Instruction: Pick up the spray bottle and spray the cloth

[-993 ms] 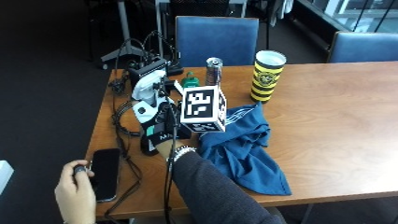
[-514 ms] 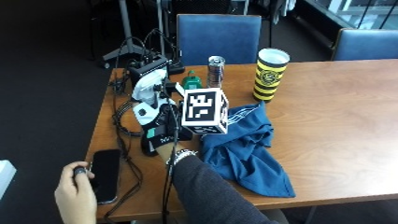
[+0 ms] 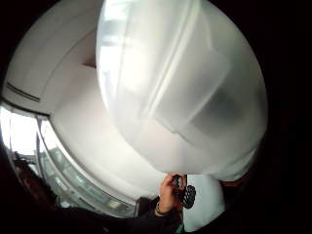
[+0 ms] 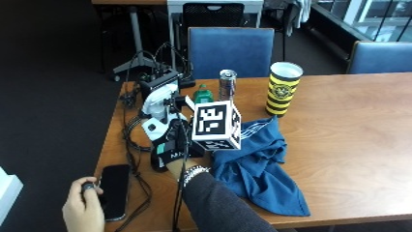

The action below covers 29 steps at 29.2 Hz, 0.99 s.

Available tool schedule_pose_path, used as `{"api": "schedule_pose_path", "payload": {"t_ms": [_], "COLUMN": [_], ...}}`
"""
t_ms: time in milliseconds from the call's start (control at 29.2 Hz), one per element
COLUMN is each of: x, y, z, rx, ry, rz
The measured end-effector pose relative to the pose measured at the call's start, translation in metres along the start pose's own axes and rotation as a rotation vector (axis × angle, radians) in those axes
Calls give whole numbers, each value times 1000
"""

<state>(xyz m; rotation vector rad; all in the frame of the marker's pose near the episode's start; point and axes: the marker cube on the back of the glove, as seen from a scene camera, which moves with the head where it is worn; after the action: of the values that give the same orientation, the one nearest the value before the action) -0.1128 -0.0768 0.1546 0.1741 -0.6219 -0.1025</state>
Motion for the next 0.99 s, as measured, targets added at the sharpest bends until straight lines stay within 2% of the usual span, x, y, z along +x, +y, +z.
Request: {"api": "schedule_pose_path", "payload": {"t_ms": [205,479,788,993], "x": [13,20,25,20], "y": [14,20,21,32], "z": [2,-3,-29,-57], "rx": [-93,-207,-342,-439], "ry": [61,178,413,517], "rz": [58,47,-51,-166]}}
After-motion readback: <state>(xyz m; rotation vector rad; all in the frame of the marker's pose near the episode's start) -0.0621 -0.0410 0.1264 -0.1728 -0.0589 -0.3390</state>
